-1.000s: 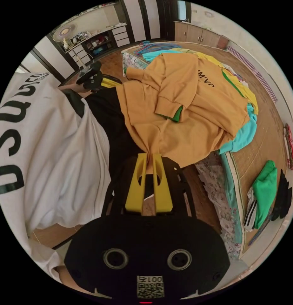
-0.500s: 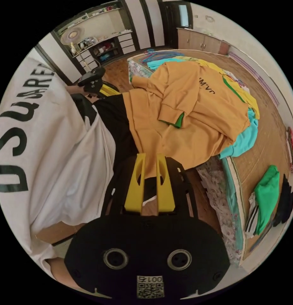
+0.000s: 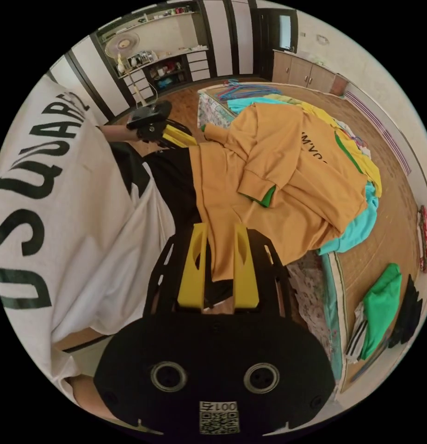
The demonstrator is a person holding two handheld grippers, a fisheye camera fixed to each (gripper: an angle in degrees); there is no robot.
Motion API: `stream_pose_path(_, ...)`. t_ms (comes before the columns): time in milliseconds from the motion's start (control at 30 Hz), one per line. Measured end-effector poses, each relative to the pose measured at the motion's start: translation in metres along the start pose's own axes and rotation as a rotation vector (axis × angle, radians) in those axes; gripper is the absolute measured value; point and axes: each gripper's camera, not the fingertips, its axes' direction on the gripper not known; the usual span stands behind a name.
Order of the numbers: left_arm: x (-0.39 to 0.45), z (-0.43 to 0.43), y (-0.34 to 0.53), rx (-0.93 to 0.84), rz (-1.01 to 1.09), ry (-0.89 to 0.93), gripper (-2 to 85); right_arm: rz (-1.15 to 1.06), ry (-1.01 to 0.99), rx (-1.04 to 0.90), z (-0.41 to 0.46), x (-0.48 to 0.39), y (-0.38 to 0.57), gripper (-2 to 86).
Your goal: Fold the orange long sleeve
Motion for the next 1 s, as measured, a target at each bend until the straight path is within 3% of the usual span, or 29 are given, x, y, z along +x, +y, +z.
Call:
stream_pose_path(100, 0.008, -0.007, 0.008, 0.058, 0.054, -0.024, 5.1, -0.048, -0.026, -0.034, 0.015, -0.009, -0.002, 9.0)
stream_pose_path(267, 0.021, -0.019, 0.026, 0.124, 0.119, -0.011, 5.9, -0.061, 0.106, -0.199, 0.05, -0.02, 0.003, 6.9)
stream_pose_path(600, 0.038, -0.013, 0.014, 0.096, 0.191, -0.112, 2.5, 0.082, 0.102, -0.069, 0.018, -0.016, 0.042, 1.9)
stream_pose_path(800, 0.033, -0.008, 0.01, 0.073, 0.092, -0.13, -0.9, 0.173, 0.17, 0.035, -0.004, -0.013, 0.07, 1.4)
stream_pose_path(1000, 0.004, -0.07, 0.037, 0.124, -0.004, -0.22, -1.0, 0.149, 0.321, 0.104, -0.031, -0.029, 0.089, 1.1)
